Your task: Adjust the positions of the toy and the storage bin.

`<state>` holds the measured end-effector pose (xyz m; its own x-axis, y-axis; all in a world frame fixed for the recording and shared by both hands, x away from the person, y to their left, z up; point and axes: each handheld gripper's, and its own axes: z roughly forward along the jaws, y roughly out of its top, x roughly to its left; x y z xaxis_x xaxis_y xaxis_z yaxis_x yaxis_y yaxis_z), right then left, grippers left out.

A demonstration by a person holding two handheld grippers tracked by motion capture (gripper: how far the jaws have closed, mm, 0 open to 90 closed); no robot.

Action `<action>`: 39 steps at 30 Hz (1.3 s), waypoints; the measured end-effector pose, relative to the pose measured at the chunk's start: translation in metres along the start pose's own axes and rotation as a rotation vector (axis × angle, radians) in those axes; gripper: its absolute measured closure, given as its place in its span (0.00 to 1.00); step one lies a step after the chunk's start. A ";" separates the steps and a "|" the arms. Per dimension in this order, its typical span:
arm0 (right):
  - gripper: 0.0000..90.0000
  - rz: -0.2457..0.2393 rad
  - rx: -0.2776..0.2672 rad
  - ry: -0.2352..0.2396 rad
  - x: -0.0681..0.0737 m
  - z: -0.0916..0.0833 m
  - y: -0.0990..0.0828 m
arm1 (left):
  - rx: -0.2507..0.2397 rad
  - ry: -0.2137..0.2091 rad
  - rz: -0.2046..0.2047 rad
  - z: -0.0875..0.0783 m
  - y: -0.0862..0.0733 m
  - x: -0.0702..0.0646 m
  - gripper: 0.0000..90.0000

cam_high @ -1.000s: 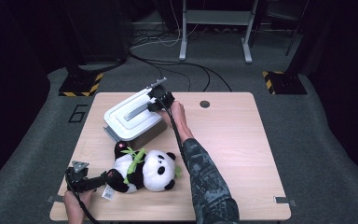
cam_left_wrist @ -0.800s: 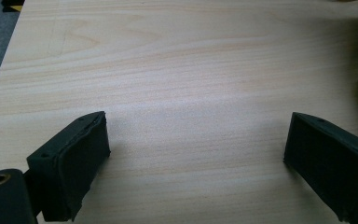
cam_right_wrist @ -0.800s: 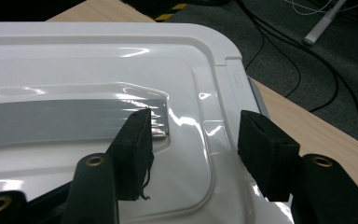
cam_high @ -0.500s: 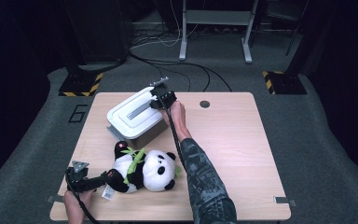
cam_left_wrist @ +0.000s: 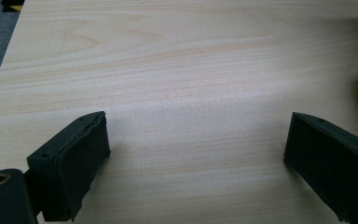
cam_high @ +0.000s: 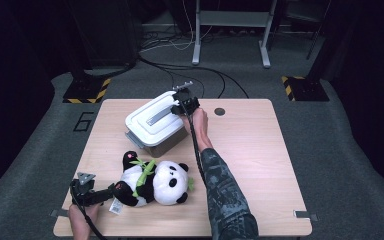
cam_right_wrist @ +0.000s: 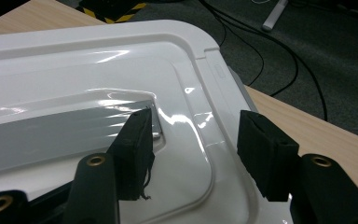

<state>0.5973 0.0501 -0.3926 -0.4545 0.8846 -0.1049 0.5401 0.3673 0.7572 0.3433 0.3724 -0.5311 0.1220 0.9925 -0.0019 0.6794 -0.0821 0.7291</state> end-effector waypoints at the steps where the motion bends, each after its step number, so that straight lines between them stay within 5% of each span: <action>1: 0.50 0.021 0.005 0.002 0.000 -0.001 0.000 | 0.000 0.000 0.000 0.000 0.000 0.000 0.07; 17: 0.50 0.105 0.023 -0.008 -0.041 -0.026 -0.026 | -0.005 0.002 -0.006 0.000 0.000 -0.001 0.07; 26: 0.43 0.062 -0.007 0.002 -0.054 -0.038 -0.039 | 0.002 -0.001 -0.006 -0.001 0.000 0.000 0.07; 29: 0.43 0.093 -0.056 -0.008 -0.066 -0.042 -0.044 | 0.003 -0.001 -0.005 -0.001 0.000 0.000 0.07; 33: 0.44 0.126 -0.031 0.002 -0.082 -0.042 -0.050 | 0.002 -0.001 -0.005 -0.001 0.000 0.000 0.07; 39: 0.58 0.189 -0.036 0.117 -0.101 -0.038 -0.059 | 0.002 -0.001 -0.005 -0.001 0.000 0.000 0.07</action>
<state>0.5843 -0.0720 -0.4020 -0.4273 0.8968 0.1150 0.5990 0.1855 0.7790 0.3428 0.3720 -0.5308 0.1189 0.9929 -0.0064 0.6816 -0.0769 0.7276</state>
